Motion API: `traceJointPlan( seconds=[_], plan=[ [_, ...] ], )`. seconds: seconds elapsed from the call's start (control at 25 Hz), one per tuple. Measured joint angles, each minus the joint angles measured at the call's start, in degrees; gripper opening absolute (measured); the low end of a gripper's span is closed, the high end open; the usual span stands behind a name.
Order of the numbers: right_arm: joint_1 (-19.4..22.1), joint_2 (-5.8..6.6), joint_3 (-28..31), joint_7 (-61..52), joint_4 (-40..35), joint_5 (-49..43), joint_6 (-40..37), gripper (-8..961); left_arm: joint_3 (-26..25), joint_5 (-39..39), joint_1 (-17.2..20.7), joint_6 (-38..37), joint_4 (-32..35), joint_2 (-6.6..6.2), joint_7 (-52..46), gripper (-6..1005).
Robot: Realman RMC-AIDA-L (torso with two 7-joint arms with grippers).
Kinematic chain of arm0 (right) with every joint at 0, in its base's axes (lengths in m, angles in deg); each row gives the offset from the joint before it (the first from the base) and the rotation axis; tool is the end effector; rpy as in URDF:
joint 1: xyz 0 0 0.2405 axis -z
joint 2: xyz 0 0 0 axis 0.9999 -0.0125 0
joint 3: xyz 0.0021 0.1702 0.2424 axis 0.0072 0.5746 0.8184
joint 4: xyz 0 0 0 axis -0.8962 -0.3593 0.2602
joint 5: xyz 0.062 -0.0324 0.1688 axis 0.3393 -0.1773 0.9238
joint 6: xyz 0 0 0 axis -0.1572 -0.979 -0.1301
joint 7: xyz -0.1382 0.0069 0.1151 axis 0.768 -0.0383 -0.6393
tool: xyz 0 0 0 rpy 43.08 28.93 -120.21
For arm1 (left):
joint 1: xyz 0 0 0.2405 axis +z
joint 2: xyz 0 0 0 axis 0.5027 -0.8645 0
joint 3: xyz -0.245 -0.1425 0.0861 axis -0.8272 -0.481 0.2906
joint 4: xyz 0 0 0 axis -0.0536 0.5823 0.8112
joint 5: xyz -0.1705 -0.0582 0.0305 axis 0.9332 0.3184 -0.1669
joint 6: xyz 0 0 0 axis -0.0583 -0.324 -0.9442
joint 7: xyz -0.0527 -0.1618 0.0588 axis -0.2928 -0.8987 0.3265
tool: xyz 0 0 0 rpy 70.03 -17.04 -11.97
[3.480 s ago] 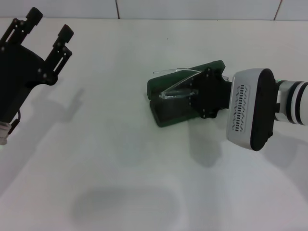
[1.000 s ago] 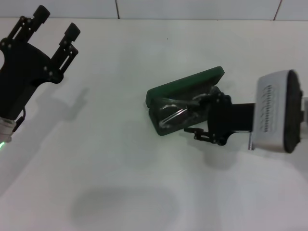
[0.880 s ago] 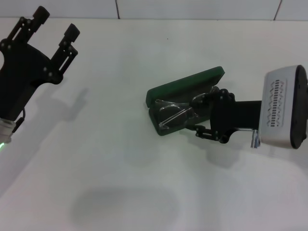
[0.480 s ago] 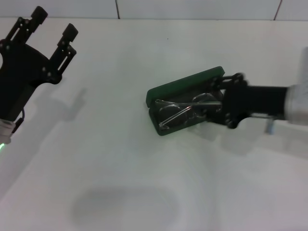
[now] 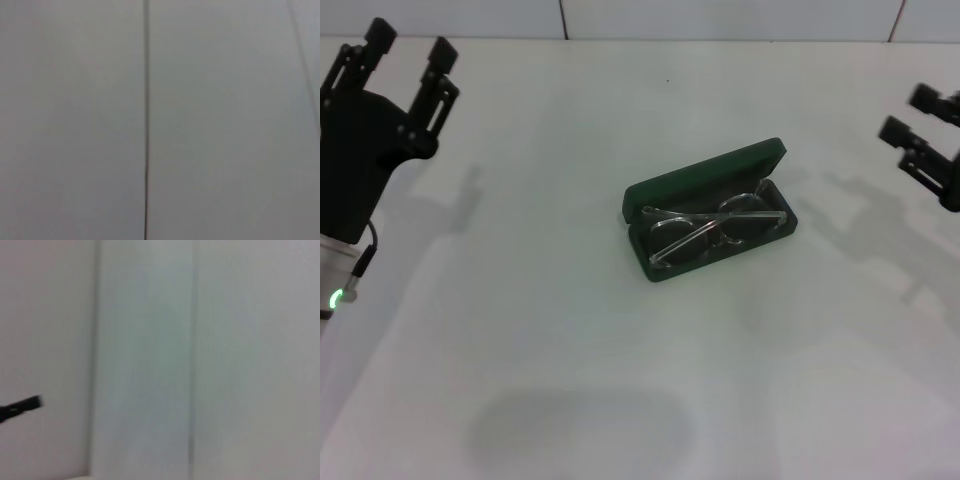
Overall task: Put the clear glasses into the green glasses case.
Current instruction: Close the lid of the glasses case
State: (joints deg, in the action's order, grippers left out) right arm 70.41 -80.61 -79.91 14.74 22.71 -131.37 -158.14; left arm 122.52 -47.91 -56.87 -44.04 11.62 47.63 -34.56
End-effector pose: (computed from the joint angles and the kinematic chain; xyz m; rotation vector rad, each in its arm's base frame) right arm 0.2858 0.3254 0.0074 -2.1637 0.2565 1.0098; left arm -0.2705 0.3311 -0.0104 -1.6956 -0.2652 -1.1207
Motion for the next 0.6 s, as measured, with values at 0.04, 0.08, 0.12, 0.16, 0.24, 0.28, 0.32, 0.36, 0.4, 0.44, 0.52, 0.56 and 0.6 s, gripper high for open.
traceJointPlan(
  seconds=[0.04,0.08,0.12,0.16,0.24,0.28,0.32,0.36,0.4,0.44,0.52,0.56,0.6],
  plan=[
    [-0.11,-0.15,1.31,2.54,2.51,0.78,-0.23,471,0.02,0.73,-0.18,0.21,-0.51,0.00,-1.15,625],
    [-0.24,-0.31,2.09,4.66,4.74,1.85,-0.42,484,0.39,0.73,-0.44,0.63,-0.68,0.01,-2.65,625],
    [-0.34,-0.33,2.29,5.81,6.22,3.47,-0.67,496,1.19,-0.41,-0.88,2.09,-0.28,-0.05,-4.69,625],
    [-0.38,-0.38,2.34,6.42,7.70,5.08,-1.00,509,1.98,-1.54,-1.37,3.61,0.27,-0.10,-6.60,625],
    [-0.36,-0.37,2.44,6.96,10.24,9.22,-1.64,534,3.59,-5.39,-3.17,9.77,2.49,-0.49,-12.88,625],
    [-0.34,-0.36,2.48,7.03,11.16,10.78,-1.80,547,4.38,-7.73,-4.40,14.34,3.90,-0.65,-16.76,625],
    [-0.33,-0.36,2.50,7.11,11.82,11.94,-1.86,591,5.09,-9.64,-5.46,17.68,4.89,-0.78,-19.82,625],
    [-0.33,-0.35,2.52,7.19,12.33,12.78,-1.87,635,6.07,-12.46,-7.09,22.87,6.47,-0.92,-24.03,625],
    [-0.33,-0.33,2.54,7.20,12.59,13.19,-1.89,679,7.08,-14.84,-8.29,26.61,7.56,-0.93,-26.88,625],
    [-0.32,-0.31,2.56,7.18,12.65,13.27,-1.91,723,8.06,-17.03,-9.83,30.29,8.56,-0.92,-29.92,625],
    [-0.31,-0.26,2.59,7.06,12.71,13.31,-1.88,783,10.11,-20.74,-12.67,36.17,9.80,-0.72,-34.94,625],
    [-0.32,-0.25,2.60,7.03,12.77,13.33,-1.75,800,11.13,-21.67,-13.83,38.35,9.96,-0.61,-36.75,625],
    [-0.39,-0.24,2.59,7.02,12.89,13.35,-1.59,816,12.47,-22.37,-15.15,40.56,10.07,-0.50,-38.79,625]
  ],
)
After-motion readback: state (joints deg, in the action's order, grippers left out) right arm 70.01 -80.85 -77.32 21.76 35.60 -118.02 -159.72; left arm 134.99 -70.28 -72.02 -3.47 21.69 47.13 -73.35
